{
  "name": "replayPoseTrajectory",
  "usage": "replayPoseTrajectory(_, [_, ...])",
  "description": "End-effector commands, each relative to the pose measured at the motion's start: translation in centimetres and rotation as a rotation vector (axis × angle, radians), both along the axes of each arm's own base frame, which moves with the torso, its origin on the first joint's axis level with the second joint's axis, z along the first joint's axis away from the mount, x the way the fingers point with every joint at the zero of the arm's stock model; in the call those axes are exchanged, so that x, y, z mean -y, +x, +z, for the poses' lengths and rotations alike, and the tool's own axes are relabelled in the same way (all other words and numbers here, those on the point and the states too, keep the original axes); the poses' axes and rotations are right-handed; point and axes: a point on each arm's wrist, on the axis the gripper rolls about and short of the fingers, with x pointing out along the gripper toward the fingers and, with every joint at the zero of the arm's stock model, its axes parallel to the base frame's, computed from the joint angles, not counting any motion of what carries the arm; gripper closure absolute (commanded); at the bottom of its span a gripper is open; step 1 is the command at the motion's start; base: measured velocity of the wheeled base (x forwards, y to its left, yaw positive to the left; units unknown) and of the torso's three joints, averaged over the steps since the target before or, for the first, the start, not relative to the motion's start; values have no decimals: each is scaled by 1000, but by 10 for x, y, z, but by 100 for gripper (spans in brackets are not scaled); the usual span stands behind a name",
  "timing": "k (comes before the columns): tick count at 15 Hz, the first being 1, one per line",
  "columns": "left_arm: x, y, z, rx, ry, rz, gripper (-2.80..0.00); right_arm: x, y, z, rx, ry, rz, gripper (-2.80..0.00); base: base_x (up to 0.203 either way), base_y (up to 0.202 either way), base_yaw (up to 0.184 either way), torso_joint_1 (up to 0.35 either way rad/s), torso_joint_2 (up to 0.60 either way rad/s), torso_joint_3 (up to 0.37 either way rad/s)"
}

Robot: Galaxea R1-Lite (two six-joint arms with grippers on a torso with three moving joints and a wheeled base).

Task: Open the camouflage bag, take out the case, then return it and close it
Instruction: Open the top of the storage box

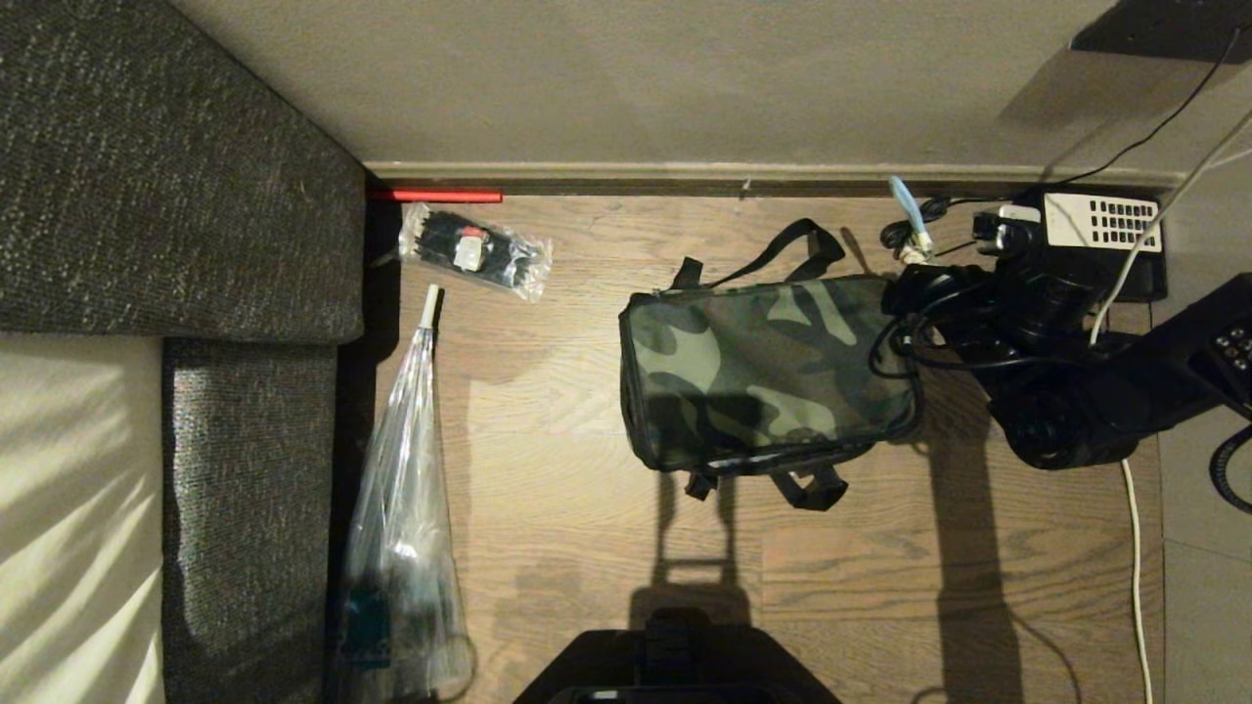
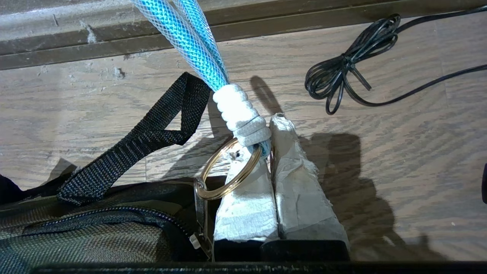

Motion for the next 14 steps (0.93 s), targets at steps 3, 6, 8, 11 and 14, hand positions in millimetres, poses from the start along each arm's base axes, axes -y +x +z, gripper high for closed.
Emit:
replayPoseTrajectory(3, [0, 0, 0, 1, 0, 0, 0, 0, -1, 3, 23, 1, 5, 0, 0, 0, 0, 0, 0, 0])
replayPoseTrajectory(6, [0, 0, 0, 1, 0, 0, 0, 0, -1, -1, 20, -6, 12, 0, 0, 0, 0, 0, 0, 0])
replayPoseTrajectory(8, [0, 0, 0, 1, 0, 0, 0, 0, -1, 0, 22, -4, 15, 0, 0, 0, 0, 0, 0, 0])
replayPoseTrajectory(11, [0, 0, 0, 1, 0, 0, 0, 0, -5, -10, -17, 0, 15, 0, 0, 0, 0, 0, 0, 0])
replayPoseTrajectory(14, [0, 0, 0, 1, 0, 0, 0, 1, -7, -13, -32, -9, 15, 0, 0, 0, 0, 0, 0, 0])
